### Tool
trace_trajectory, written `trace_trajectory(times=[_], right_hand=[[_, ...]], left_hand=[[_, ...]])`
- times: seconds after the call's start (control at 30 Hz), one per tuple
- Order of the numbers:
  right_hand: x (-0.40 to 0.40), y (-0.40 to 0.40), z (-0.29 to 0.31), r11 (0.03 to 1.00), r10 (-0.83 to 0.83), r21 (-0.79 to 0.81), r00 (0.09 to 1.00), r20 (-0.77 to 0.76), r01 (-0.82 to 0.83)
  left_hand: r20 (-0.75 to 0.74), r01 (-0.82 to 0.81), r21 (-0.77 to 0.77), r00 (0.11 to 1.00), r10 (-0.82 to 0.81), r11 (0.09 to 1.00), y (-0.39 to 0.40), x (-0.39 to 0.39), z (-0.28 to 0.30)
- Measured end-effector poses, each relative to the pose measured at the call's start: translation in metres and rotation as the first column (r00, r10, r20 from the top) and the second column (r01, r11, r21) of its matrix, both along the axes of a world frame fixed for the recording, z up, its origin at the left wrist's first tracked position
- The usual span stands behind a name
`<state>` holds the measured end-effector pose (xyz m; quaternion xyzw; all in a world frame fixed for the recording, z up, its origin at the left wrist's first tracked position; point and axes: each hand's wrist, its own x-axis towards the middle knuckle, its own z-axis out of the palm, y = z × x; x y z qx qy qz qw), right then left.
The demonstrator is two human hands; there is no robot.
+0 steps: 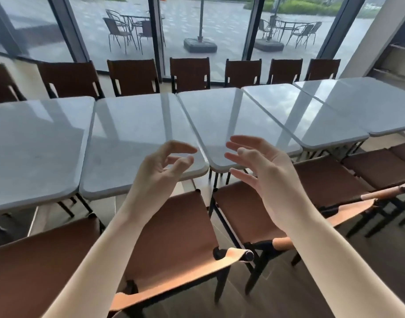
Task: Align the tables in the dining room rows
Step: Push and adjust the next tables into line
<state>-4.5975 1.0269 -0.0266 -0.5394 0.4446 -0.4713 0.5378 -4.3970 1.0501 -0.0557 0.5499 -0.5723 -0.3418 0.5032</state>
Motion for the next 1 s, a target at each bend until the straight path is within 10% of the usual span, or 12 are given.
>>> trace_trajectory(times=[1.0], right_hand=[[-0.046,0.064,-0.099,0.938,0.270,0.207,0.961,0.062,-0.277]], left_hand=[[-0.049,-0.425,0.317,0.886,0.462,0.848,0.150,-0.084,-0.091]])
